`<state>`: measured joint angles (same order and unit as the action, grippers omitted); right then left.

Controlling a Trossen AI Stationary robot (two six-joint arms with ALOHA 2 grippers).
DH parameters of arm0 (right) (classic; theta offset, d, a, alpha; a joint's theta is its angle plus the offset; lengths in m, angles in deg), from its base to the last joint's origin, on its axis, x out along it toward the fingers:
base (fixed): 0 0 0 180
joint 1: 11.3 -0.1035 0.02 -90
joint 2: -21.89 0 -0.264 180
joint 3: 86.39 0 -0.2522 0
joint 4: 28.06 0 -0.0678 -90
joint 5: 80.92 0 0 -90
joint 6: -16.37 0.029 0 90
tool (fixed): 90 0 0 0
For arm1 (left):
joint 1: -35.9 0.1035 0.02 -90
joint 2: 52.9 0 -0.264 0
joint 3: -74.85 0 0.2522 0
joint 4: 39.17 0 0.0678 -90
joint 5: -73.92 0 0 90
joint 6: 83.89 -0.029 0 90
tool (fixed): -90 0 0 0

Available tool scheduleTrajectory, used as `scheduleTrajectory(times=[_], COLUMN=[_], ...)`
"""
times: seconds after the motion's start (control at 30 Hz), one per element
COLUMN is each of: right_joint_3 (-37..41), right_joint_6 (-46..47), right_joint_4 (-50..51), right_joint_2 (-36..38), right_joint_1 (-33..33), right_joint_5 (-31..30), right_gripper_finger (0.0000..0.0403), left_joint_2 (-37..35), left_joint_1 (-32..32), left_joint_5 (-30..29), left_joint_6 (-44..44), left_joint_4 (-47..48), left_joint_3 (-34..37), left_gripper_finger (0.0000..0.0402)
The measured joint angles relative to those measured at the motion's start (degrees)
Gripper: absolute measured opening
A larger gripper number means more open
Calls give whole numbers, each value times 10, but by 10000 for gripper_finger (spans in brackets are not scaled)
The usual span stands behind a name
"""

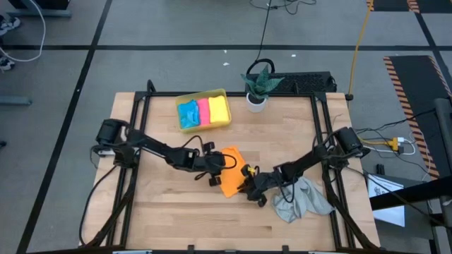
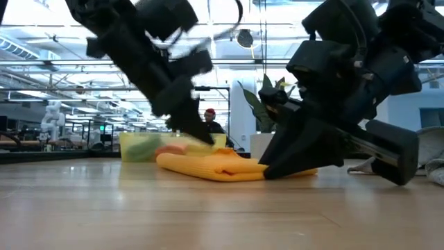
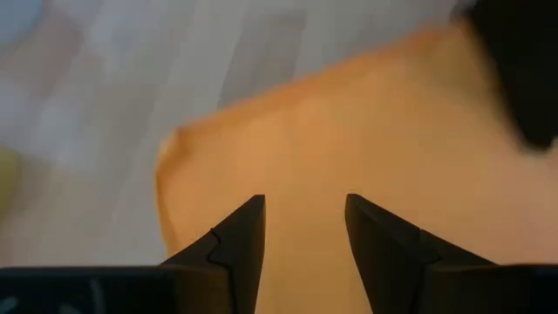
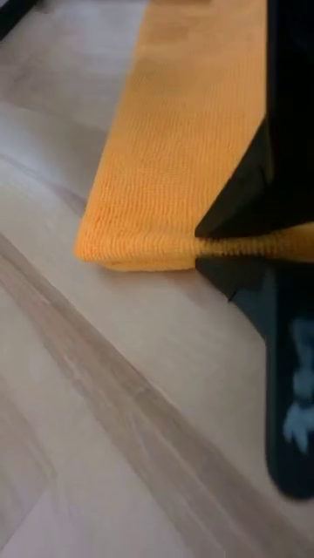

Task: Fold microfiber towels
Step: Fold the orange microfiber cloth

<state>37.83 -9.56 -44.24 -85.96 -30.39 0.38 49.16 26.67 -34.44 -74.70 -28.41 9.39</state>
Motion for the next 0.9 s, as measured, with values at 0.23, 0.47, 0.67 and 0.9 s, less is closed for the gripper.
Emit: scheduleTrajectory(times=[0.23, 0.47, 0.67, 0.9], right_joint_3=[1, -1, -53, -110], right_joint_6=[52, 116, 151, 193], right_joint_4=[-21, -1, 79, 137], right_joint_2=[-2, 21, 43, 43], right_joint_1=[-23, -53, -83, -92], right_joint_5=[-10, -32, -32, 24], right_gripper_finger=[13, 4, 4, 4], left_joint_2=[-1, 50, 87, 85], left_joint_1=[-1, 3, 1, -20], left_joint_5=[2, 3, 50, 85], left_joint_6=[-10, -12, -15, -43], left_joint_4=[-31, -59, -116, -140], left_joint_3=[-1, -1, -1, -2], left_gripper_finger=[163, 163, 163, 163])
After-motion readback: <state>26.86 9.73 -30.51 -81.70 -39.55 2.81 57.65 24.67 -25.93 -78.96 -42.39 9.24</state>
